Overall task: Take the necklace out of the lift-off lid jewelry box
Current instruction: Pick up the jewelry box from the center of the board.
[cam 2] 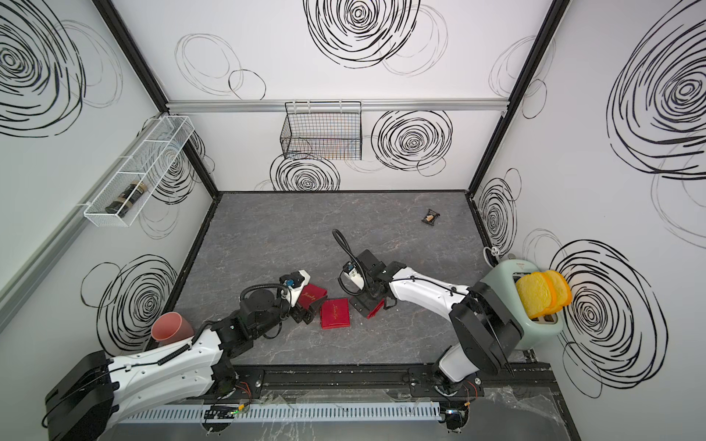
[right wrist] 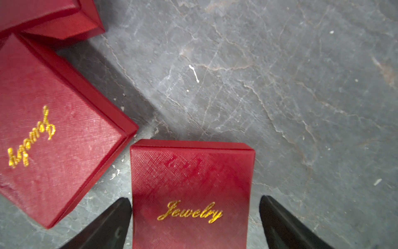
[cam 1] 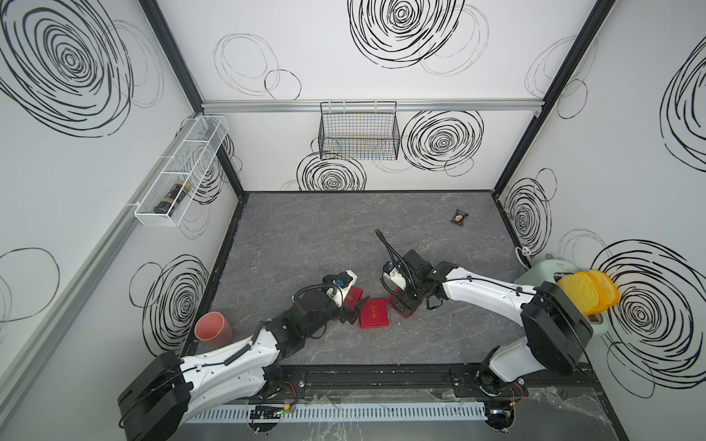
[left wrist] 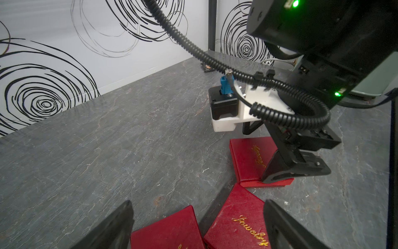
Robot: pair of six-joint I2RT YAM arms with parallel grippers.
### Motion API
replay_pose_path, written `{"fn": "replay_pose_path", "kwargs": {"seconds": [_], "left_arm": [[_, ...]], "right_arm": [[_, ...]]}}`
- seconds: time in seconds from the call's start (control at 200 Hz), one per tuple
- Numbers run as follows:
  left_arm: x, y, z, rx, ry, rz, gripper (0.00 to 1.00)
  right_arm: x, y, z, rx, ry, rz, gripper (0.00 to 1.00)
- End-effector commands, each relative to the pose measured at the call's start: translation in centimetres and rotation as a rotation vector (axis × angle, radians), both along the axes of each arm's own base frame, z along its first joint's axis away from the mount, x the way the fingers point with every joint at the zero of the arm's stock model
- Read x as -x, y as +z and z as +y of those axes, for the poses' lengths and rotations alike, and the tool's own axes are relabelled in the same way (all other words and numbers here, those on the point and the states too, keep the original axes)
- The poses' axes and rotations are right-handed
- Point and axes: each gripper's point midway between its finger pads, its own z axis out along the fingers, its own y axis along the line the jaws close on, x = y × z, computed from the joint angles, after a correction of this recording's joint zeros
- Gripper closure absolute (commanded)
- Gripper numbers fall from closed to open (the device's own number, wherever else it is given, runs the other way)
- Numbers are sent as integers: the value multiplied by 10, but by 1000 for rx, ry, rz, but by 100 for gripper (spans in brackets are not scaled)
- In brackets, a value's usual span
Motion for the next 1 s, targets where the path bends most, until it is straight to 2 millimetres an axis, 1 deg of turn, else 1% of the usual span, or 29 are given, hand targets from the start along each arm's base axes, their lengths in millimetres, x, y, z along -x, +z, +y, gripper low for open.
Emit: {"fn": "replay_pose_path", "kwargs": {"seconds": [0.0, 0.2, 0.515, 0.585, 0.835, 0.886, 0.941, 0.996], "left_arm": [[0, 12, -8, 18, -25, -24, 4], [0, 10, -9, 11, -28, -21, 4], [0, 8, -11, 1, -37, -16, 4], [1, 7, -12, -4, -39, -14, 4], [0, 7, -10, -9, -31, -17, 4], [1, 6, -10, -10, -30, -15, 4], [0, 6, -10, -11, -27, -15, 4], [0, 6, -9, -11, -24, -15, 4]], "right_arm": [[5, -6, -4, 28, 21, 31, 3], [7, -16, -4, 39, 24, 56, 3], [4, -13, -6, 31, 13, 45, 3], [4, -13, -5, 30, 12, 49, 0], [3, -13, -3, 16, -2, 64, 18], [2, -11, -2, 11, -7, 62, 19], [0, -8, -2, 7, -17, 54, 18], [-3, -2, -1, -5, -33, 37, 18]]}}
